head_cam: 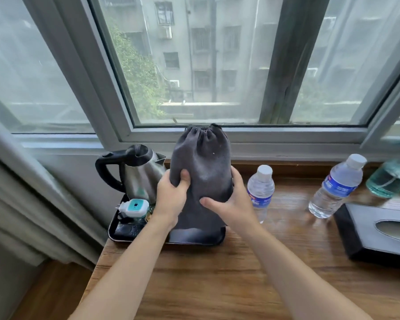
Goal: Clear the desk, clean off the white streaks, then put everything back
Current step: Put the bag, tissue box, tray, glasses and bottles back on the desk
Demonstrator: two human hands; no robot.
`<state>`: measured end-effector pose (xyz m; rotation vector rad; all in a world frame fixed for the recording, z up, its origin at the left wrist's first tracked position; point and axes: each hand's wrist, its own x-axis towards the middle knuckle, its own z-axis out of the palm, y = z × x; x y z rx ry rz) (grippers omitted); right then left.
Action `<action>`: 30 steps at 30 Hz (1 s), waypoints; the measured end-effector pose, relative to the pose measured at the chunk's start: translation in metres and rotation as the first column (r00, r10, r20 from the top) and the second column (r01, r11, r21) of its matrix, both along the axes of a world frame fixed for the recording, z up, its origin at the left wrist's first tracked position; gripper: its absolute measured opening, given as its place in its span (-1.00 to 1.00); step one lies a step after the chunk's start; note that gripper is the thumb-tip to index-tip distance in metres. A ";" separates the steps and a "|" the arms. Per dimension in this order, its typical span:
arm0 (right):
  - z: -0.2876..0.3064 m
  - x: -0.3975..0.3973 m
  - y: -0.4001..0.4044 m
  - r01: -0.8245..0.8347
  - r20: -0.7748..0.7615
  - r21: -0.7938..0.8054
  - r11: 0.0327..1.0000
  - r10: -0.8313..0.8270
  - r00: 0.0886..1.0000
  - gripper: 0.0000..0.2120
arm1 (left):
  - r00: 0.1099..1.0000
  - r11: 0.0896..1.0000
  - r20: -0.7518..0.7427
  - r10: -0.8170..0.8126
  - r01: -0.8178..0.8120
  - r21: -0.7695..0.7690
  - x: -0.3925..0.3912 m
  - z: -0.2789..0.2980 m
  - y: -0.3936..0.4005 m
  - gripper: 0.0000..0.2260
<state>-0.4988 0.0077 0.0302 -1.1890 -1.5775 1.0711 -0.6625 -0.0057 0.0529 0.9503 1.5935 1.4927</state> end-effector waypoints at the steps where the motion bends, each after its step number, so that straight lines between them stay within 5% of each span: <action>1: -0.002 -0.006 0.010 0.021 0.015 -0.005 1.000 -0.021 1.000 -0.08 | 1.000 1.000 -0.019 -0.013 0.013 -0.001 -0.005 -0.002 0.012 -0.85; 9: -0.024 -0.036 0.050 0.144 0.082 -0.014 0.989 -0.143 0.986 -0.08 | 0.999 0.999 -0.015 -0.039 0.039 -0.023 -0.027 -0.026 0.069 -0.81; 18: -0.045 -0.040 0.053 0.088 0.250 0.047 0.995 -0.097 0.963 0.08 | 0.978 0.978 -0.160 -0.137 0.109 -0.175 -0.048 -0.037 0.075 -0.72; 23: -0.054 -0.023 0.036 -0.085 0.450 0.066 0.994 0.047 0.892 0.25 | 0.888 0.950 -0.381 -0.259 0.162 -0.268 -0.039 -0.036 0.044 -0.20; 30: -0.071 -0.014 0.035 -0.136 0.568 0.026 0.990 0.097 0.817 0.19 | 0.656 0.917 -0.646 -0.389 0.210 -0.339 -0.034 -0.067 0.005 -0.10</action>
